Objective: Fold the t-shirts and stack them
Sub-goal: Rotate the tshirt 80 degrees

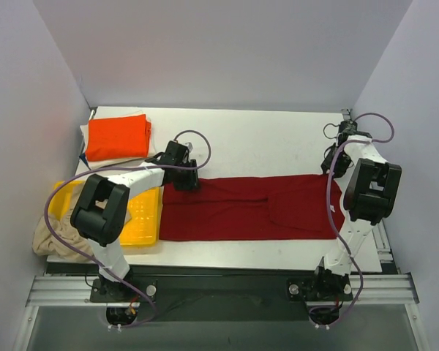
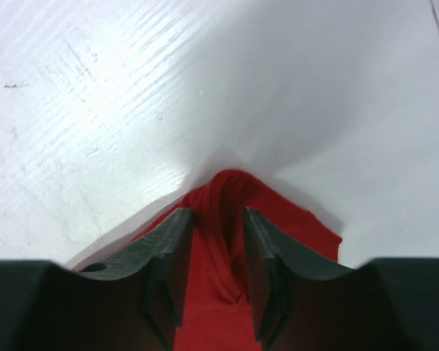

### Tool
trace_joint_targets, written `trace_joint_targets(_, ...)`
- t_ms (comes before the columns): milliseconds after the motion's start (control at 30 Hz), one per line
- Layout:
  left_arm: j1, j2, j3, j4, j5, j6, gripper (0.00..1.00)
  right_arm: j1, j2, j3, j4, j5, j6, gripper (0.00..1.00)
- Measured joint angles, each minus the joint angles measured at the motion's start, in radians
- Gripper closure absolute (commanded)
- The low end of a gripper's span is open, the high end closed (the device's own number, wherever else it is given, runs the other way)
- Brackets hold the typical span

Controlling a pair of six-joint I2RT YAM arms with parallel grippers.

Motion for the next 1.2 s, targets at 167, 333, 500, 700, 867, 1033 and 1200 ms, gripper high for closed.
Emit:
trace_joint_targets(167,0.018,0.022,0.000,0.000,-0.001,0.002,0.50,-0.021,0.029,0.006,0.007,0.000,-0.012,0.80)
trace_joint_targets(333,0.018,0.026,-0.009,0.003,0.000,0.004,0.50,-0.024,0.059,0.006,0.007,0.001,-0.017,0.91)
trace_joint_targets(500,0.018,0.025,-0.021,0.022,-0.004,0.002,0.49,-0.028,0.060,0.008,0.008,0.006,-0.018,0.97)
trace_joint_targets(700,0.017,0.017,-0.040,0.044,-0.016,-0.009,0.49,-0.032,0.074,0.028,-0.001,0.035,-0.011,0.99)
trace_joint_targets(867,0.013,0.003,-0.061,0.063,-0.028,-0.025,0.49,-0.032,0.093,0.059,-0.008,0.077,-0.010,0.99)
trace_joint_targets(1033,-0.001,-0.031,-0.097,0.067,-0.045,-0.026,0.48,-0.032,0.113,0.098,-0.016,0.090,-0.010,0.88)
trace_joint_targets(1200,-0.014,-0.064,-0.108,0.015,-0.074,-0.022,0.47,-0.034,0.122,0.132,-0.017,0.082,-0.017,0.57)
